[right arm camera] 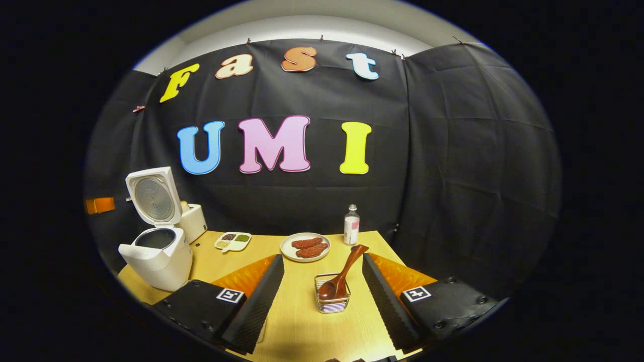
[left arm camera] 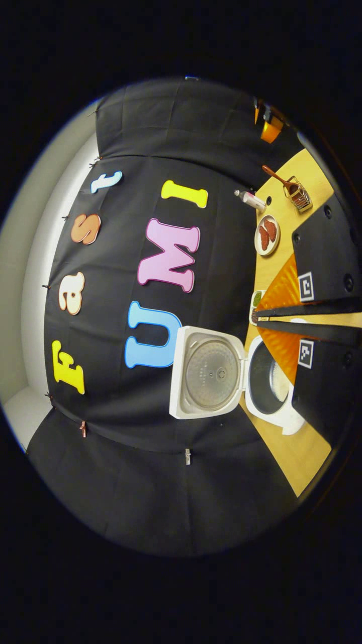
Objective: Close the left gripper, press the button to open the rice cooker; take a wooden spoon from the chopstick holder with the right hand, scoop a spoonful of rice and pour it into the rice cooker, then put the wooden spoon back into the chopstick holder.
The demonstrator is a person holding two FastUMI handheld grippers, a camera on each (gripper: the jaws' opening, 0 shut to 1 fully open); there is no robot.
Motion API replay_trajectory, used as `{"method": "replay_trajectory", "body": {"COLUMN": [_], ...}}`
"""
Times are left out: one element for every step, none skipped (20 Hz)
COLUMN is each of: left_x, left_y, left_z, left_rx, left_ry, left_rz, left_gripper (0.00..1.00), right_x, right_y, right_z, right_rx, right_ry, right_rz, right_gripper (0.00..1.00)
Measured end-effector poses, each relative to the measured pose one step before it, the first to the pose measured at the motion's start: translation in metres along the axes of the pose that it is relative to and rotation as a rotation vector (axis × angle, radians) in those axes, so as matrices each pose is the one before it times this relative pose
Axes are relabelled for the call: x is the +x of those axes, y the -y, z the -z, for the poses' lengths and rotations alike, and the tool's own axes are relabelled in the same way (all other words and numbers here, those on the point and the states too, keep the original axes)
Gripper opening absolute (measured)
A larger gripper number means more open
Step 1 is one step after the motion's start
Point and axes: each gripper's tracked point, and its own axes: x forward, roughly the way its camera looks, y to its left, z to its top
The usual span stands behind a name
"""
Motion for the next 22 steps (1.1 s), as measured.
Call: {"method": "replay_trajectory", "body": {"left_x": [-0.00199, -0.0017, -0.00117, -0.00113, -0.00205, -0.00113, -0.00174, -0.00118, -0.00053, -0.00043, -0.00115, -0.00142, -0.00077, -0.00114, -0.0016, -0.00253, -0.00208, -0.00317, -0.00316, -0.00307, -0.00408, -0.00277], "left_y": [0.00643, 0.00477, 0.00359, 0.00436, 0.00704, 0.00855, 0.00584, 0.00507, 0.00186, 0.00079, 0.00316, 0.00351, 0.00334, 0.00326, 0.00293, 0.00445, 0.00339, 0.0015, 0.00057, 0.00136, 0.00171, 0.00171], "left_z": [0.00457, 0.00428, 0.0042, 0.00267, 0.00135, -0.00067, -0.00058, 0.00038, 0.00359, 0.00124, 0.00065, 0.00056, 0.00045, 0.00219, 0.00473, 0.00402, 0.00442, 0.00379, 0.00526, 0.00454, 0.00515, 0.00379], "left_rx": [0.00474, 0.01007, 0.01316, 0.00947, 0.00098, -0.00759, -0.00743, -0.00166, 0.0076, 0.01348, 0.01827, 0.01344, 0.00773, 0.00061, -0.00916, -0.01303, -0.00536, 0.00377, 0.00925, 0.01159, 0.01022, 0.00411], "left_ry": [-0.00867, -0.00669, -0.00416, -0.00314, -0.00041, 0.00411, 0.00954, 0.00238, -0.00114, -0.00211, -0.00275, -0.00188, -0.0032, -0.00849, -0.01329, -0.01288, -0.00814, -0.01026, -0.0099, -0.00961, -0.0086, -0.01241], "left_rz": [0.0018, -0.00177, -0.00562, -0.00203, 0.00588, 0.01228, -0.00206, -0.00288, -0.014, -0.0173, -0.0147, -0.00901, -0.00509, -0.00728, -0.00784, -0.0069, -0.00752, -0.01711, -0.0169, -0.01427, -0.01387, -0.00959], "left_gripper": [0.15, 0.21, 0.24, 0.38, 0.46, 0.62, 0.79, 0.96, 0.96, 0.95, 0.95, 0.95, 0.95, 0.95, 0.95, 0.95, 0.95, 0.95, 0.95, 0.95, 0.95, 0.95], "right_x": [0.00729, 0.00774, 0.00704, 0.00855, 0.00907, 0.00857, 0.00991, 0.00822, 0.00836, 0.00925, 0.01014, 0.00939, 0.00935, 0.00928, 0.00747, 0.00914, 0.00927, 0.01006, 0.00896, 0.00898, 0.00724, 0.00911], "right_y": [0.0077, 0.0075, 0.00689, 0.00569, 0.00502, 0.0027, 0.00253, 0.00179, 0.00175, 0.00154, 0.00304, 0.00147, 0.00167, 0.00301, 0.00372, 0.00255, 0.00256, 0.00205, 0.00097, 0.0011, 0.00109, -0.00074], "right_z": [0.002, 0.00302, 0.00352, 0.00146, 0.00124, 0.0025, 0.00277, 0.0028, 0.00157, 0.00135, 0.00345, 0.00295, 0.00322, 0.0034, 0.00516, 0.00602, 0.00505, 0.00514, 0.00338, 0.00331, 0.00359, 0.0027], "right_rx": [0.01172, 0.00611, 0.00244, 0.0003, -0.00115, 0.00026, 0.00763, 0.01747, 0.02303, 0.02021, 0.01504, 0.01048, 0.00471, 0.00443, 0.00588, 0.0071, 0.00803, 0.00771, 0.00882, 0.00805, 0.00816, 0.00643], "right_ry": [-0.0142, -0.0162, -0.01799, -0.01151, -0.01362, -0.016, -0.01962, -0.02151, -0.01865, -0.01594, -0.02002, -0.01577, -0.01616, -0.01626, -0.01957, -0.02351, -0.02491, -0.01915, -0.0167, -0.01549, -0.01246, -0.01181], "right_rz": [0.00608, 0.00436, 0.00468, 0.00001, -0.00049, -0.00797, -0.00932, -0.01049, -0.01031, -0.00698, -0.00373, -0.00809, -0.00859, -0.00651, -0.00613, -0.00507, -0.00287, -0.00333, -0.00595, -0.00407, -0.00316, -0.00817], "right_gripper": [0.98, 0.98, 0.98, 0.98, 0.98, 0.98, 0.98, 0.98, 0.98, 0.98, 0.98, 0.98, 0.98, 0.98, 0.98, 0.98, 0.98, 0.99, 0.99, 0.99, 0.99, 0.98]}}
